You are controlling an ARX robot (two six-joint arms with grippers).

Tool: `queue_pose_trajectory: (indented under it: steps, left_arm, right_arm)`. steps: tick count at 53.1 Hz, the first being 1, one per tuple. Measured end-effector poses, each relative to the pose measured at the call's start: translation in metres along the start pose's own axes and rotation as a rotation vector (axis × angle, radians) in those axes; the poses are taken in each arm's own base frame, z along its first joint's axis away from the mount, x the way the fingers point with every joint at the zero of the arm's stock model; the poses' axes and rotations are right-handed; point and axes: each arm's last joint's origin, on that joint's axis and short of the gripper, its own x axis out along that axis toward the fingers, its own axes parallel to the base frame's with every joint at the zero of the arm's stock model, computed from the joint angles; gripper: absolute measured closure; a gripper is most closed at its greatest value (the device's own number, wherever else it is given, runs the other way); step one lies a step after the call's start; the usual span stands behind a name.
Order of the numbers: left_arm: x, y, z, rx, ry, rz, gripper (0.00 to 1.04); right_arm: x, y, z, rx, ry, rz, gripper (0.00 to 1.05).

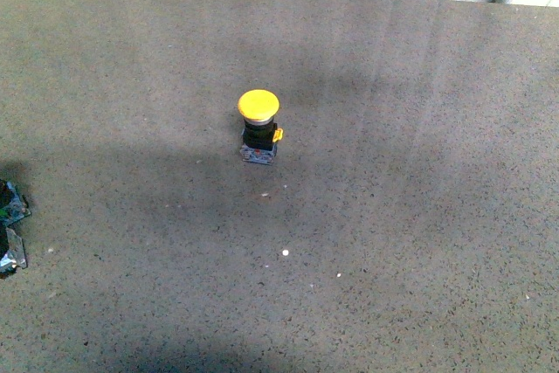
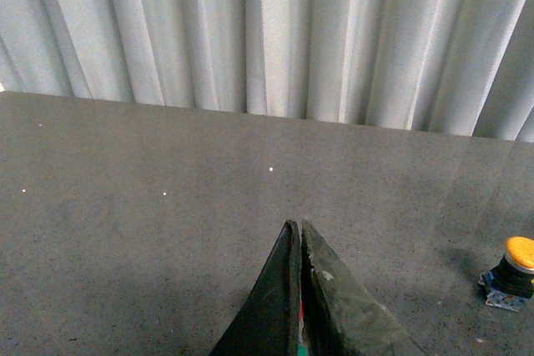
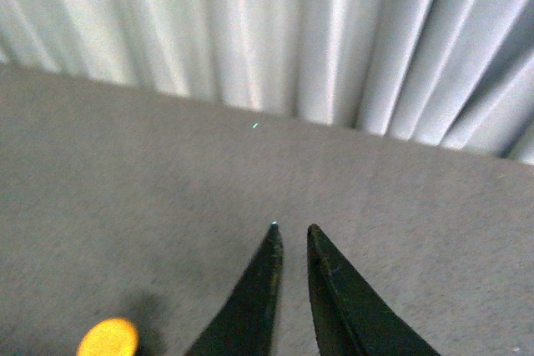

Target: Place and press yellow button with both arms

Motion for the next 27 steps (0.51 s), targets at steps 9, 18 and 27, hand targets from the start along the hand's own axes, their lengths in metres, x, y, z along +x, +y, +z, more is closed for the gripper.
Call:
queue_pose_trajectory:
  steps: [9,18,27]
  left_arm:
    - [0.000,0.000,0.000,0.000,0.000,0.000,1.03]
    - [0.000,0.000,0.000,0.000,0.000,0.000,1.03]
    - [0.000,0.000,0.000,0.000,0.000,0.000,1.03]
  right_arm:
    - [-0.041,-0.036,-0.011,0.013,-0.112,-0.019,1.03]
    - [-0.070,-0.058,-0.031,0.005,-0.090,-0.023,1.03]
    - [-0.093,-0.072,-0.041,0.006,-0.091,-0.027,1.03]
